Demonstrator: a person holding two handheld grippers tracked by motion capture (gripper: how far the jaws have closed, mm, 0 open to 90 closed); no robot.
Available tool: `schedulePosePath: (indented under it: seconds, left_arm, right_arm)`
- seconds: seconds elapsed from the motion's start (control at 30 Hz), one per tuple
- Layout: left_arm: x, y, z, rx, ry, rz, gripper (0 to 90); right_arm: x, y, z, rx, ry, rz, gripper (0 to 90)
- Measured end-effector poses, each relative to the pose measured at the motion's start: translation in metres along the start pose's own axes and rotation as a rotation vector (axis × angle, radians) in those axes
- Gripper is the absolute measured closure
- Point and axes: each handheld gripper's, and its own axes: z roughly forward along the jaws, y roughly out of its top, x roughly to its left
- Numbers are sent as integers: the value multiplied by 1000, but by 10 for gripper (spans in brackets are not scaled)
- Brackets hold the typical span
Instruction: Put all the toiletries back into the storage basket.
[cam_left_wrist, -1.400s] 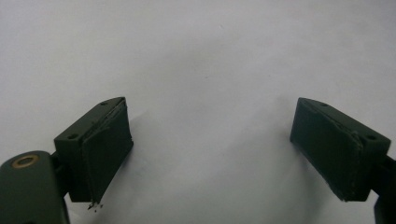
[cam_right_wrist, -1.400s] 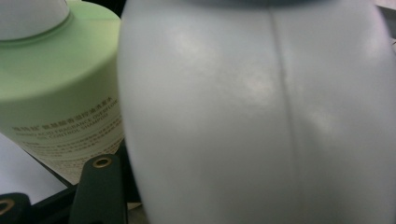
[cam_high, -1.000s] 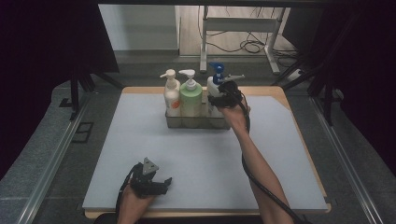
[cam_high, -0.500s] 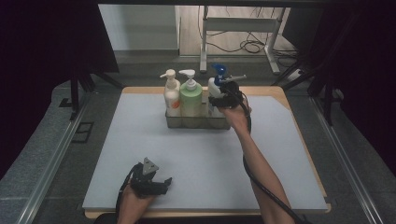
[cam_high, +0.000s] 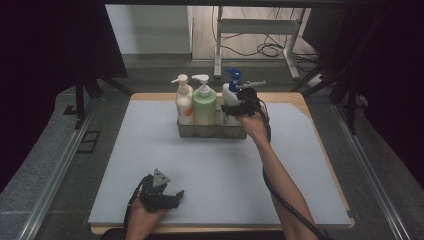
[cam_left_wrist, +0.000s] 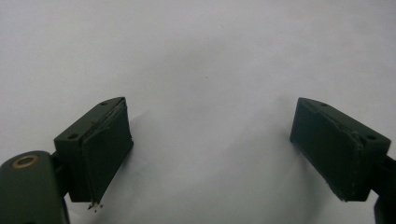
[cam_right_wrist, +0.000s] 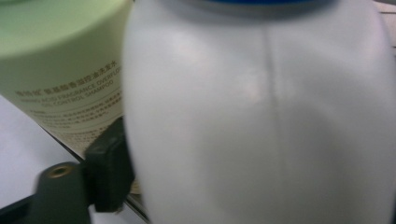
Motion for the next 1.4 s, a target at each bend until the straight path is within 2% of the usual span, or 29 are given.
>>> schedulePosePath:
  seconds: [0.2,0.4,0.7,0.73,0.77,0.83,0.87,1.0,1.03,1.1,1.13,1.2,1.23,1.33,1.4]
  left_arm:
    - [0,0,0,-1,0,2,119]
    - [0,0,0,-1,0,2,119]
    - [0,0,0,-1,0,2,119]
    - [0,0,0,-2,0,2,119]
    - [0,0,0,-2,0,2,119]
    - [0,0,0,-2,-1,2,119]
    - [0,0,0,-2,-1,2,119]
    - [0,0,0,-3,-1,0,119]
    - [0,0,0,-3,-1,0,119]
    - [0,0,0,0,0,2,119]
    - [0,0,0,-1,0,2,119]
    - [0,0,0,-1,0,2,119]
    - [0,0,0,-1,0,2,119]
    - [0,0,0,0,0,2,119]
    - [0,0,0,0,0,2,119]
  right_arm:
    - [0,-4,-6,6,11,-42,134]
    - [-3,-13,-19,7,41,-59,133]
    - [-9,-28,-32,34,58,-71,147]
    - [-11,-32,-34,46,59,-74,191]
    - [-11,-32,-34,46,59,-74,191]
    - [-15,-37,-38,55,56,-75,272]
    - [-15,-37,-38,55,56,-75,272]
    - [-24,-44,-43,69,54,-60,418]
    - [-24,-44,-43,69,54,-60,418]
    - [-27,-46,-45,72,36,-55,505]
    - [-30,-47,-46,78,26,-44,584]
    - [-31,-47,-46,81,20,-40,604]
    - [-33,-47,-45,77,12,-35,676]
    - [-35,-46,-42,65,-1,-29,759]
    - [-35,-46,-40,66,-7,-30,784]
